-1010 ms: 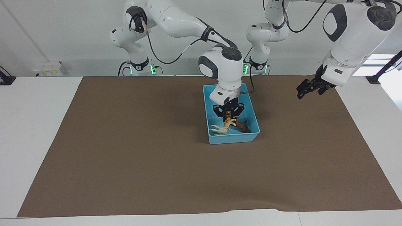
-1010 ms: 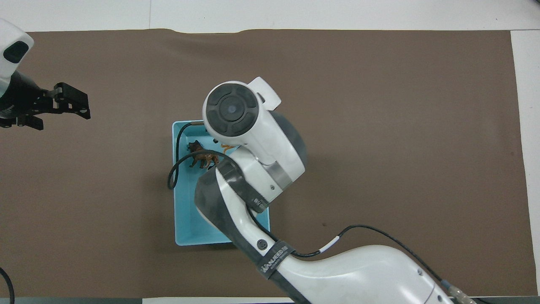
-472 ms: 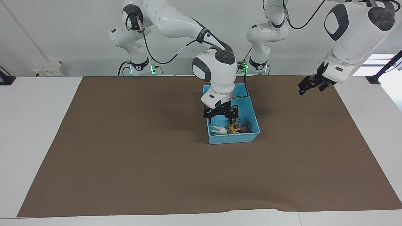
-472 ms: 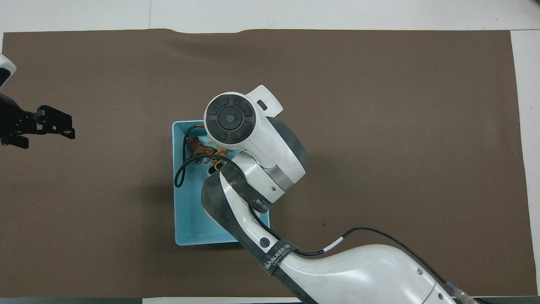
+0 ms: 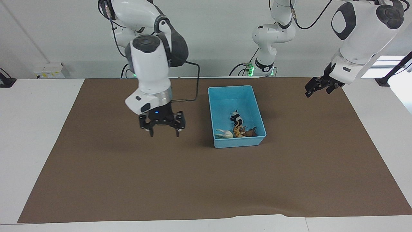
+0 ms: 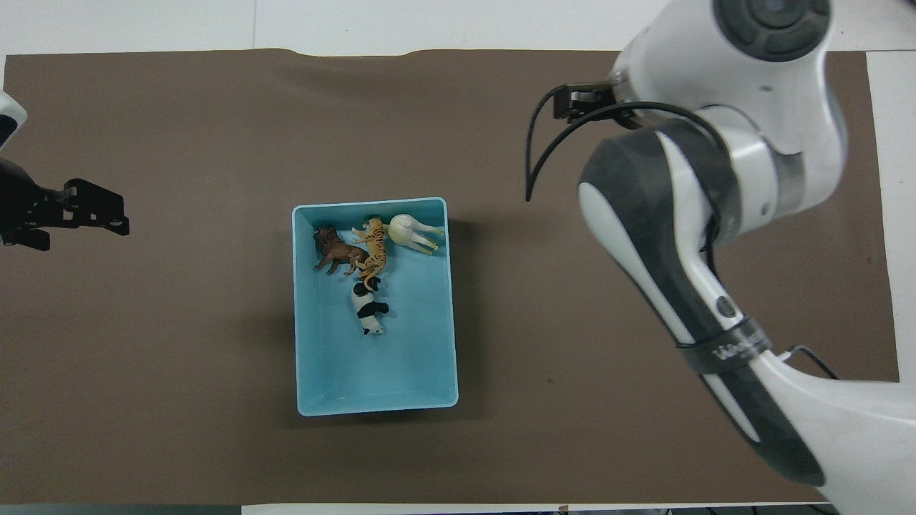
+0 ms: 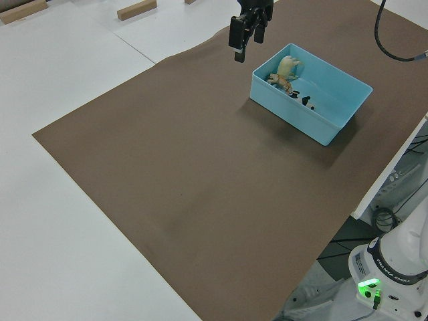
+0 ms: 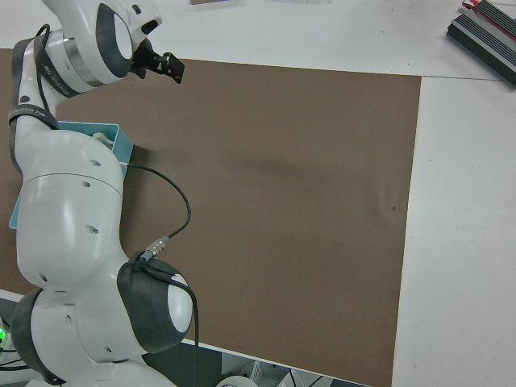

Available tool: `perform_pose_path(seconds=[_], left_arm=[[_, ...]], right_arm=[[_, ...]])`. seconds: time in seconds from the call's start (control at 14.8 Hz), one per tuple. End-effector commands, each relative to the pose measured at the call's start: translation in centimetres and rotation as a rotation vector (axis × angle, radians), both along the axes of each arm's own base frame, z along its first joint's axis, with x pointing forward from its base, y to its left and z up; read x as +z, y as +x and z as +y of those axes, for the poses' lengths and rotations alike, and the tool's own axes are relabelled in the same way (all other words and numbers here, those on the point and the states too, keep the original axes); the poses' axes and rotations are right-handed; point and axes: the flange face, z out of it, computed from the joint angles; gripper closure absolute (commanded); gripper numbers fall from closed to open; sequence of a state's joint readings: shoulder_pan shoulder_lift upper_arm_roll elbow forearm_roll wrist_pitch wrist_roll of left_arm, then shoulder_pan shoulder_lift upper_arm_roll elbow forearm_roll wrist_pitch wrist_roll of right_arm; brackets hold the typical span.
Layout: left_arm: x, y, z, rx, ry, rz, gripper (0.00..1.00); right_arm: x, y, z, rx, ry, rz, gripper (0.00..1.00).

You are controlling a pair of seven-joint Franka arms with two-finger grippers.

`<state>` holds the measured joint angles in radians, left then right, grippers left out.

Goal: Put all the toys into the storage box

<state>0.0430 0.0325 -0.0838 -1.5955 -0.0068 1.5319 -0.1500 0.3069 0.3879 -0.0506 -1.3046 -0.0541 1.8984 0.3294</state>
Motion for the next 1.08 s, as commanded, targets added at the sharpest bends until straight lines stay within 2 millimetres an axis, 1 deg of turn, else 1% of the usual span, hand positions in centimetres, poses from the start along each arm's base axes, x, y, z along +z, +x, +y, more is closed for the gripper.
perform_pose_path(seconds=[0.0, 0.07, 0.13, 0.2, 0.27, 0.4, 0.47, 0.61, 0.74, 0.81, 0.94, 1.01], left_arm=[[1.1, -1.6, -0.2, -0.012, -0.012, -0.004, 0.00], [1.5, -2.1, -0.2, -0.014, -0.011, 0.004, 0.00], [1.4, -2.2, -0.2, -0.014, -0.011, 0.015, 0.00], [1.3, -2.3, -0.2, -0.014, -0.011, 0.019, 0.00], [1.3, -2.3, -0.2, -0.015, -0.011, 0.018, 0.00], [1.4, -2.3, -1.3, -0.031, -0.010, 0.007, 0.00], [1.4, -2.3, -1.7, -0.035, -0.010, 0.007, 0.00], [1.4, -2.3, -1.7, -0.038, -0.010, 0.006, 0.00], [1.9, -2.1, -1.7, -0.040, -0.012, -0.011, 0.00], [1.9, -2.0, -1.7, -0.040, -0.012, -0.017, 0.00], [1.9, -1.8, -1.7, -0.039, -0.013, -0.035, 0.00], [2.0, -1.8, -1.7, -0.038, -0.013, -0.040, 0.00]], right_arm=[[1.3, 0.1, -6.7, -0.024, -0.005, 0.015, 0.00], [1.9, 0.2, -9.6, -0.041, -0.010, 0.015, 0.00], [2.6, -0.1, -12.0, -0.043, -0.016, 0.023, 0.00], [3.1, -0.6, -14.6, -0.062, -0.020, 0.050, 0.00], [4.2, -1.6, -16.4, -0.082, -0.019, 0.076, 0.00], [6.4, -4.3, -18.9, -0.107, -0.016, 0.152, 0.00], [7.6, -6.0, -20.1, -0.105, 0.023, 0.198, 0.00], [8.8, -8.5, -22.3, -0.037, 0.037, 0.232, 0.00], [8.9, -10.1, -24.6, -0.020, 0.041, 0.234, 0.00], [8.9, -10.7, -25.2, -0.029, 0.044, 0.230, 0.00], [8.6, -11.7, -25.3, -0.043, 0.043, 0.213, 0.00], [8.1, -12.5, -25.4, -0.046, 0.044, 0.204, 0.00]])
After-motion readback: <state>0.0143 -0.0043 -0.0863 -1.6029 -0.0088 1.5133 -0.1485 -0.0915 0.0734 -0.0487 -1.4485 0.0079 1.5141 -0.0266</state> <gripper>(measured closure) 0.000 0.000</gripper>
